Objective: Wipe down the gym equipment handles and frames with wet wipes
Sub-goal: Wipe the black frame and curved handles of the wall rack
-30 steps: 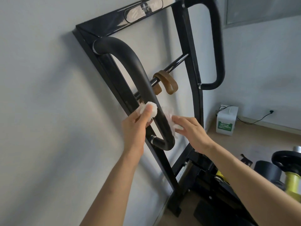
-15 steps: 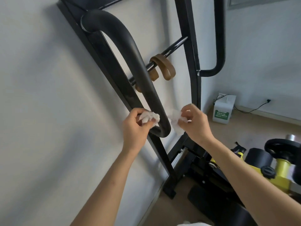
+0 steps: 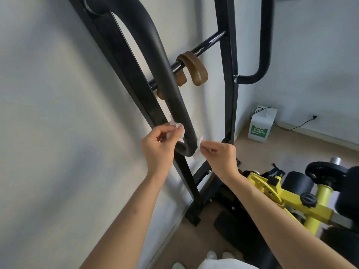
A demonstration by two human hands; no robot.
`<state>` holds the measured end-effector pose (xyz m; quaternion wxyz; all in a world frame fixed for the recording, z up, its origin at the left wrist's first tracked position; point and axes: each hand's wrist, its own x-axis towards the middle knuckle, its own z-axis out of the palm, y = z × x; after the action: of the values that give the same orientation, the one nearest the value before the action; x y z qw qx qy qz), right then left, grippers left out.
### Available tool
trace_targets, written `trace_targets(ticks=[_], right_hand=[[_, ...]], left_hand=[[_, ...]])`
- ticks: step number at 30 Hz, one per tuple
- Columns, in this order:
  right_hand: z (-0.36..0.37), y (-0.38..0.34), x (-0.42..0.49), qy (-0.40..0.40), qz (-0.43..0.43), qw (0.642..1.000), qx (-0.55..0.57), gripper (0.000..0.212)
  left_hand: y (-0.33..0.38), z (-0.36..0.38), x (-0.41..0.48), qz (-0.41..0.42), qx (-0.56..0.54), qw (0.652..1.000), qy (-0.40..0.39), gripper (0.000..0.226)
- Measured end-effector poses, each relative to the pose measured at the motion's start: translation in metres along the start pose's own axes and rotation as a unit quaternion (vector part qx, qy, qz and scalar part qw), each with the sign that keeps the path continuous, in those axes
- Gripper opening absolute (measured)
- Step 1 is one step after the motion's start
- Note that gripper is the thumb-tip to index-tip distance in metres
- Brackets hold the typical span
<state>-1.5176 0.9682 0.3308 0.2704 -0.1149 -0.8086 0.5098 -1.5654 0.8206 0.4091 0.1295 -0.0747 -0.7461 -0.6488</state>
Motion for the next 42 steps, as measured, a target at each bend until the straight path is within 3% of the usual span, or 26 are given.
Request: trace_targets(ticks=[4,9,13,18,23,27,29,32,36,40,42], right_hand=[[-0.007,0.013,0.000,-0.070,0.052,0.996,-0.020,0.016],[-0.015,-0.005,0.007,0.015,0.055,0.998,0.025,0.023],[-0.024,-0.030,0.015,0.041,0.030,0.995,0.083,0.029],[-0.026,-0.079,0.040,0.037,-0.038,0.987,0.155,0.032],[-0.021,-0.118,0.066,0.026,-0.125,0.981,0.143,0.028],[-0.021,-0.114,0.063,-0.004,-0.137,0.982,0.133,0.041],[-0.022,-0.106,0.056,-0.006,-0.140,0.981,0.134,0.034],[-0.023,-0.091,0.046,-0.001,-0.139,0.987,0.077,0.048],[-0.025,-0.075,0.028,-0.021,-0.064,0.995,0.069,0.028],[-0.026,-0.086,0.011,-0.028,-0.085,0.988,0.127,0.055],[-0.027,-0.091,0.014,-0.011,-0.098,0.986,0.134,0.049]], left_hand=[[-0.023,0.001,-0.013,-0.016,0.078,0.996,-0.038,0.015],[-0.030,-0.010,-0.016,-0.037,0.159,0.981,-0.103,0.014],[-0.002,-0.024,-0.011,-0.020,0.077,0.997,-0.020,0.010],[0.060,-0.018,0.012,0.097,0.009,0.995,0.037,0.021],[0.065,-0.004,0.029,0.129,0.022,0.989,0.073,0.018],[0.051,-0.004,0.020,0.151,0.049,0.986,0.051,0.012],[0.043,-0.003,0.014,0.145,0.054,0.987,0.042,0.012],[0.035,-0.003,0.007,0.099,0.081,0.992,0.024,0.015],[0.040,-0.004,-0.004,0.019,0.076,0.997,-0.004,0.013],[0.058,0.003,-0.015,-0.020,0.045,0.998,-0.039,0.012],[0.065,0.005,-0.016,-0.031,0.032,0.997,-0.068,0.010]])
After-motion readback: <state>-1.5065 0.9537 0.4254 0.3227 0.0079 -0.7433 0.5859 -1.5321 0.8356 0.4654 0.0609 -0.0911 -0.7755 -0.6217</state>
